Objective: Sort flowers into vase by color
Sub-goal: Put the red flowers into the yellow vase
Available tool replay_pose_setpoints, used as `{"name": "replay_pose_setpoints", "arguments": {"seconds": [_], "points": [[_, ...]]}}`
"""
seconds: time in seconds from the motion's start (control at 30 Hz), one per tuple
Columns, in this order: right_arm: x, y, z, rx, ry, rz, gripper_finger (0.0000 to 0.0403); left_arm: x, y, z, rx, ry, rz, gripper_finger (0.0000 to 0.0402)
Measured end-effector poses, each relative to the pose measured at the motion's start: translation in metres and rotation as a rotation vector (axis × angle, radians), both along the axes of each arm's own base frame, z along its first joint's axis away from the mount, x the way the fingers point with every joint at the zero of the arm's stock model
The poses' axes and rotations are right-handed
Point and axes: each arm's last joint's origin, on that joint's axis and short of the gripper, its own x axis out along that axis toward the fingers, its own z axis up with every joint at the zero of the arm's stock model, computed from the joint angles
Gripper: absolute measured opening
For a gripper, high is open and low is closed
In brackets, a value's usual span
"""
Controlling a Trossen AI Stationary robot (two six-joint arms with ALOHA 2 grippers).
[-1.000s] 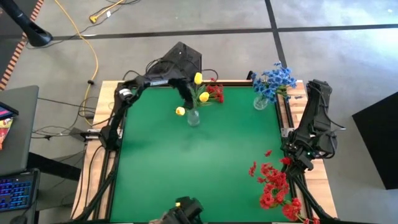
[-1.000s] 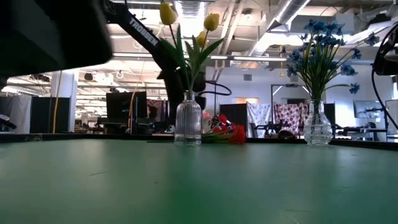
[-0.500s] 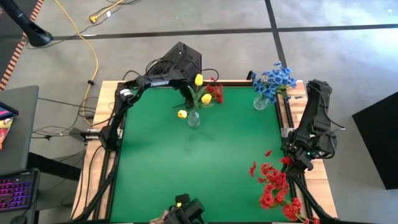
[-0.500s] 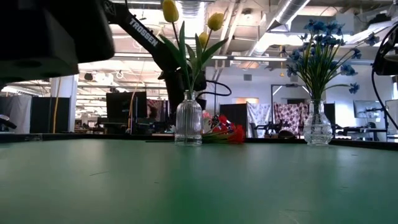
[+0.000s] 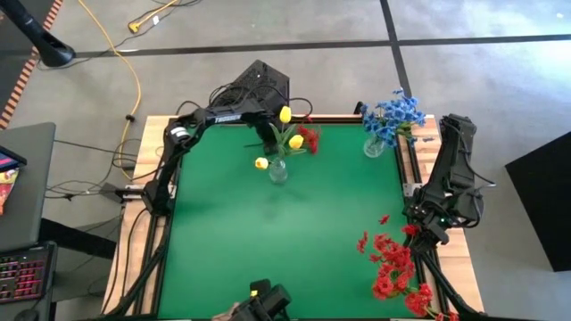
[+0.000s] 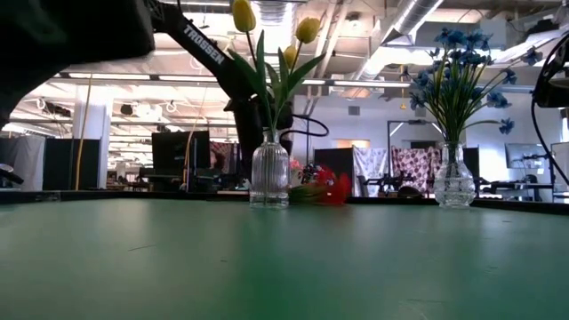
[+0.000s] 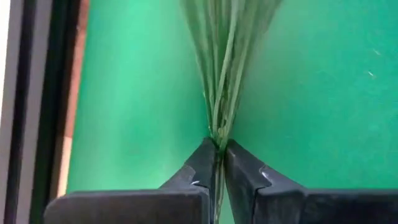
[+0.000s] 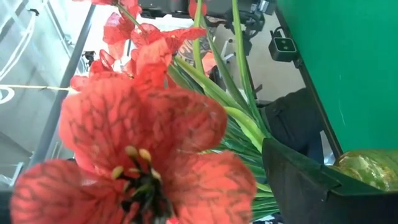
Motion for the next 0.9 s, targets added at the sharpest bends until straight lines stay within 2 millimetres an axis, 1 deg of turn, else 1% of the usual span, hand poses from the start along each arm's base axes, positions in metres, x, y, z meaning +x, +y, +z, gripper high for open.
{"name": "replay_pose_setpoints", "arguments": {"seconds": [0.07, 0.13, 0.3, 0.4, 0.53, 0.67, 0.8, 0.9], "points": [[0.0, 0.0, 0.0, 0.006, 0.005, -0.001, 0.0265, -0.002, -0.002, 0.006, -0.016, -0.002, -0.022, 0.0006], [0.0, 0.0, 0.0, 0.007, 0.006, -0.001, 0.0265, -0.004, -0.005, 0.015, -0.019, -0.015, -0.044, 0.0003], [0.0, 0.0, 0.0, 0.007, 0.006, -0.001, 0.0265, -0.012, -0.007, 0.047, 0.035, -0.056, -0.071, 0.0001], [0.0, 0.0, 0.0, 0.002, 0.007, -0.001, 0.0265, -0.02, -0.005, 0.07, 0.098, -0.095, -0.045, 0.0001], [0.0, 0.0, -0.001, -0.001, 0.016, -0.002, 0.0265, -0.033, 0.002, 0.105, 0.186, -0.196, 0.052, 0.0], [-0.001, 0.0, -0.002, 0.003, 0.036, 0.034, 0.0265, -0.047, 0.001, 0.148, 0.27, -0.347, 0.144, 0.0], [-0.002, 0.001, -0.005, 0.006, 0.074, 0.067, 0.0265, -0.064, -0.01, 0.194, 0.336, -0.502, 0.181, 0.0], [-0.002, 0.0, -0.007, -0.012, 0.083, 0.069, 0.0265, -0.077, -0.025, 0.228, 0.384, -0.629, 0.186, 0.0]]}}
